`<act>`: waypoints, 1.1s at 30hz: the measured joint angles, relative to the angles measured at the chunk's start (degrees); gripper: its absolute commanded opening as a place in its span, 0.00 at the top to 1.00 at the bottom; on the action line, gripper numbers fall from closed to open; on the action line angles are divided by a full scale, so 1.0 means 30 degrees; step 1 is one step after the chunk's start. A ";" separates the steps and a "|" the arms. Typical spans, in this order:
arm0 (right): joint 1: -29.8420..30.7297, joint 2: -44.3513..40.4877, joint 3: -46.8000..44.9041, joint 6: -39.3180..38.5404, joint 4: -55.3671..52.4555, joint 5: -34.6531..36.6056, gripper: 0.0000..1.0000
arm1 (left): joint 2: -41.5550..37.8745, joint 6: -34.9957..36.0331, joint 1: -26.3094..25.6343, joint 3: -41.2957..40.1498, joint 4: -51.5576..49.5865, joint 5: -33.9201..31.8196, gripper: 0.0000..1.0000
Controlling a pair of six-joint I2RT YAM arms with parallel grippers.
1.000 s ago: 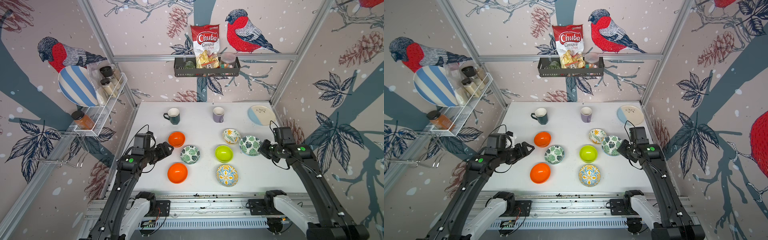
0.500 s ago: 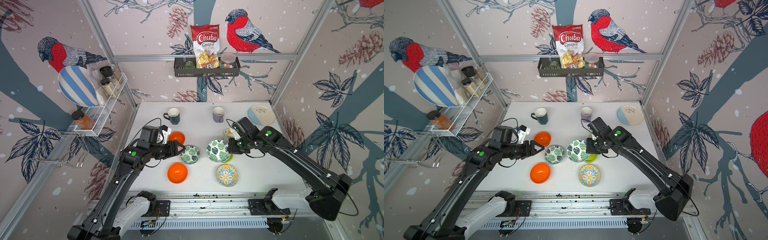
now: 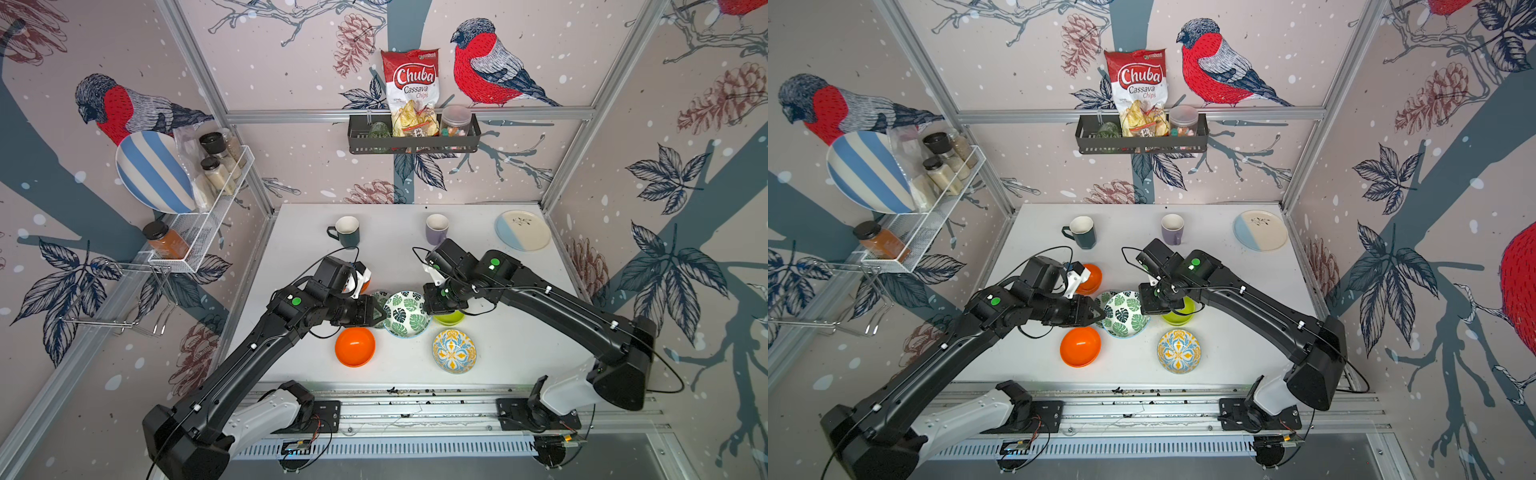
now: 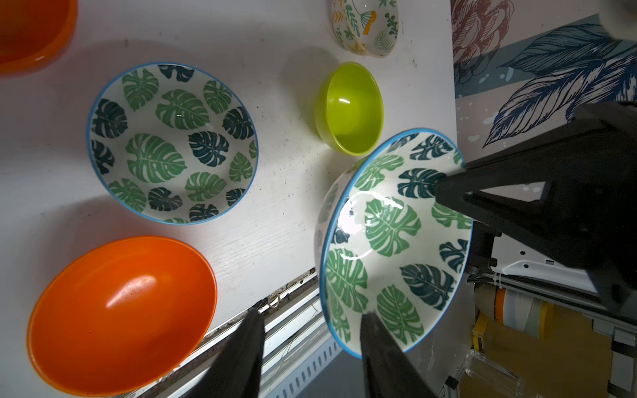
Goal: Stack the bowls
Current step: Place the bowl on the bowl.
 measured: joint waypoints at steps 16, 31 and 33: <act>0.0444 0.0138 0.0102 0.0138 0.0488 -0.0299 1.00 | 0.0554 -0.0160 -0.0189 -0.0007 0.0168 -0.0729 0.81; 0.0459 0.0175 -0.0044 0.0474 0.0947 -0.0393 0.17 | 0.0729 -0.0641 -0.0393 -0.0219 0.0605 -0.1421 1.00; 0.0342 0.0153 0.0095 0.0466 0.0984 -0.0386 0.05 | 0.0772 -0.0641 -0.0393 -0.0204 0.0517 -0.1734 1.00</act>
